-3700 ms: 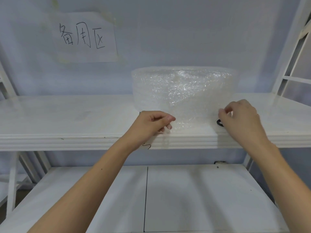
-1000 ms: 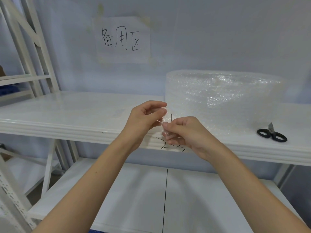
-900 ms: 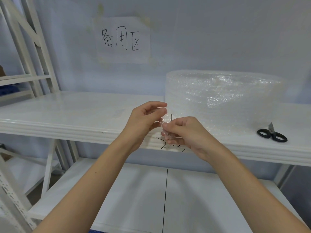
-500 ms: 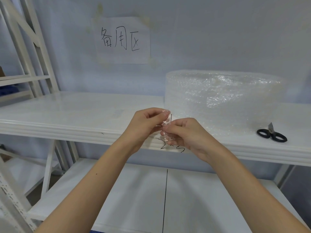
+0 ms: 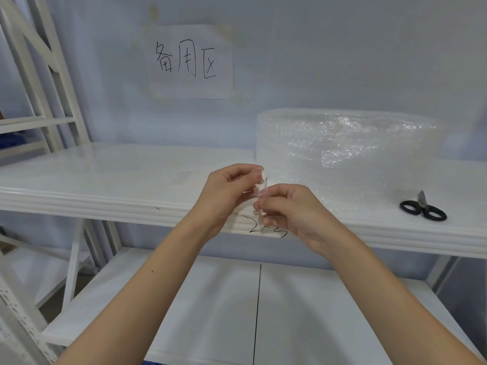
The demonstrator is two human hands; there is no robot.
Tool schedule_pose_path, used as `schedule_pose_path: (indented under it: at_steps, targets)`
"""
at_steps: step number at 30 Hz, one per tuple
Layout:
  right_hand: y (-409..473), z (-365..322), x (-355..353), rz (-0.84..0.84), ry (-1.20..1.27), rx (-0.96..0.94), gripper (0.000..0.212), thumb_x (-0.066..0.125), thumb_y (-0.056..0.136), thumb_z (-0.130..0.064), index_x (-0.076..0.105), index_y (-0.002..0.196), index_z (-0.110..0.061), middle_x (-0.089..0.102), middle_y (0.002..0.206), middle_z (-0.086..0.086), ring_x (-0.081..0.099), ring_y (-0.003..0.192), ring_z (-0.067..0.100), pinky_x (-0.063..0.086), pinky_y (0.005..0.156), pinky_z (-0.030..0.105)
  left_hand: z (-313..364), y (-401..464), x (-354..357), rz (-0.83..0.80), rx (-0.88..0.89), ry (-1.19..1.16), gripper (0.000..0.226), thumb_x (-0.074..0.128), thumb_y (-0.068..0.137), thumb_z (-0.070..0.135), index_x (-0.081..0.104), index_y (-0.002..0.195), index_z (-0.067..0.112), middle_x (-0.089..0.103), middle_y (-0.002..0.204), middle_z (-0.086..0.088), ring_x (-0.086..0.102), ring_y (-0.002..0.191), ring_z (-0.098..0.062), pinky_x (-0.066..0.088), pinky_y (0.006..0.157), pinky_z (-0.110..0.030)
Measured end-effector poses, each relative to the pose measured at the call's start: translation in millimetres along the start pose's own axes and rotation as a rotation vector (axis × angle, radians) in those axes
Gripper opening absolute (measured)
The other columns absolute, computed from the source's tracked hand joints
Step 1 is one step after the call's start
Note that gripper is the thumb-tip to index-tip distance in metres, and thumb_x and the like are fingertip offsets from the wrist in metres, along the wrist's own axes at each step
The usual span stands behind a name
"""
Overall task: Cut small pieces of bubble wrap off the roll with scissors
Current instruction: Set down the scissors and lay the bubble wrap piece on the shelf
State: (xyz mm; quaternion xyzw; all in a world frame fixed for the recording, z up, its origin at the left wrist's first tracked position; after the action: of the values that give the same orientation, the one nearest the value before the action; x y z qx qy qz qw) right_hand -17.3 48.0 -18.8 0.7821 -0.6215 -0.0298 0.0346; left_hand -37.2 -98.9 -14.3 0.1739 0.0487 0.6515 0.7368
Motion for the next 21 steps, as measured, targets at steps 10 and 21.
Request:
schedule_pose_path:
  at_steps: [10,21]
  targets:
    - [1.8,-1.3,2.0,0.089,-0.175,-0.132,0.025,0.064,0.092,-0.024,0.07,0.086,0.0,0.068,0.075,0.01,0.062,0.06,0.014,0.057,0.059,0.027,3.4,7.5,-3.0,-0.015,-0.015,0.087,0.01,0.065,0.093,0.01,0.074,0.097,0.007,0.07,0.081,0.0,0.062,0.076,-0.014,0.055,0.079,-0.024]
    - [5.8,-7.3,0.6,0.171,-0.114,-0.193,0.031,0.066,0.09,-0.025,0.069,0.087,0.006,0.067,0.069,0.004,0.06,0.058,0.014,0.055,0.055,0.026,1.3,4.5,-6.1,-0.076,-0.115,0.081,0.019,0.064,0.094,0.019,0.073,0.098,0.002,0.071,0.089,-0.006,0.064,0.074,-0.014,0.056,0.078,-0.023]
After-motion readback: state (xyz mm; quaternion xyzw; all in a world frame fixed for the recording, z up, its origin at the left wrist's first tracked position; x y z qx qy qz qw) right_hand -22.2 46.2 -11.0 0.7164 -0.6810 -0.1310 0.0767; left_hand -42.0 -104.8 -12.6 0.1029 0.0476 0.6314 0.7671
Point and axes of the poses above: each hand's wrist, its own y-axis towards the middle knuckle, its own x-axis out of the palm, z = x × y, the point moved 2 cm from there along y, towards the middle knuckle
